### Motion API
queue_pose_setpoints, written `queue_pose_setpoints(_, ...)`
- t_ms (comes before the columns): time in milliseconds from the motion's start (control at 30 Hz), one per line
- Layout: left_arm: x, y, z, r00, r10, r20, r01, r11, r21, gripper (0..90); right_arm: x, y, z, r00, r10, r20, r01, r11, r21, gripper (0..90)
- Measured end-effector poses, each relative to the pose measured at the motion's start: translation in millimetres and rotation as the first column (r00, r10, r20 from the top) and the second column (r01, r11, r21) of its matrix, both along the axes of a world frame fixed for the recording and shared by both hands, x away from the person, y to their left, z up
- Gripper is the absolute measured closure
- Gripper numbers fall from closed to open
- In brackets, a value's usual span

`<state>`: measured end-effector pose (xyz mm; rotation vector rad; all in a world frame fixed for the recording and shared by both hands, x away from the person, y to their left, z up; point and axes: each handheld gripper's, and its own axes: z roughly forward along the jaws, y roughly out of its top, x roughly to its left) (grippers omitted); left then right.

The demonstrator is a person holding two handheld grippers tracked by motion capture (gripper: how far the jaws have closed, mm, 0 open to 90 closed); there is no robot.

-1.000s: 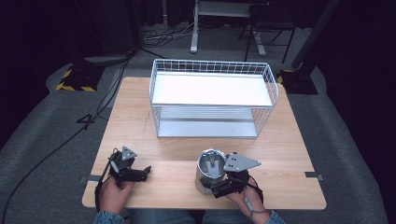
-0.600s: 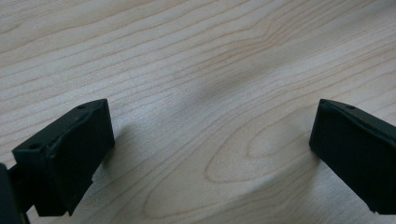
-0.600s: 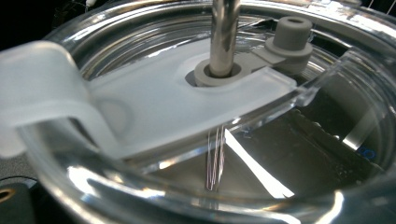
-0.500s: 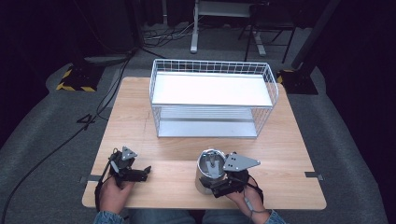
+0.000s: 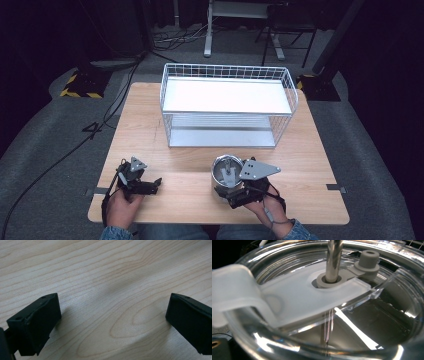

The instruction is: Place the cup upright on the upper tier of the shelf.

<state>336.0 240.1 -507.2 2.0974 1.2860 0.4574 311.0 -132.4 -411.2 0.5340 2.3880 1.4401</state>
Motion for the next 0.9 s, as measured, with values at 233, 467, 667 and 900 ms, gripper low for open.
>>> queue_pose_setpoints(233,0.0,0.0,0.0,1.0000,0.000,0.000,0.000,1.0000,0.000,0.3,2.4,-1.4,16.5,0.9999,0.000,0.011,0.000,1.0000,0.005,3.7)
queue_pose_setpoints(467,0.0,0.0,0.0,1.0000,0.000,0.000,0.000,1.0000,0.000,0.3,5.1,-1.8,28.3,0.9999,0.002,0.014,-0.002,1.0000,0.008,3.7)
queue_pose_setpoints(667,0.0,0.0,0.0,1.0000,0.000,0.000,0.000,1.0000,0.000,0.3,8.8,-3.4,36.6,1.0000,0.000,0.007,0.000,0.9999,0.017,3.7)
queue_pose_setpoints(900,0.0,0.0,0.0,1.0000,0.000,0.000,0.000,1.0000,0.000,0.3,14.6,-7.1,52.2,0.9998,-0.017,0.006,0.017,0.9996,0.020,3.7)
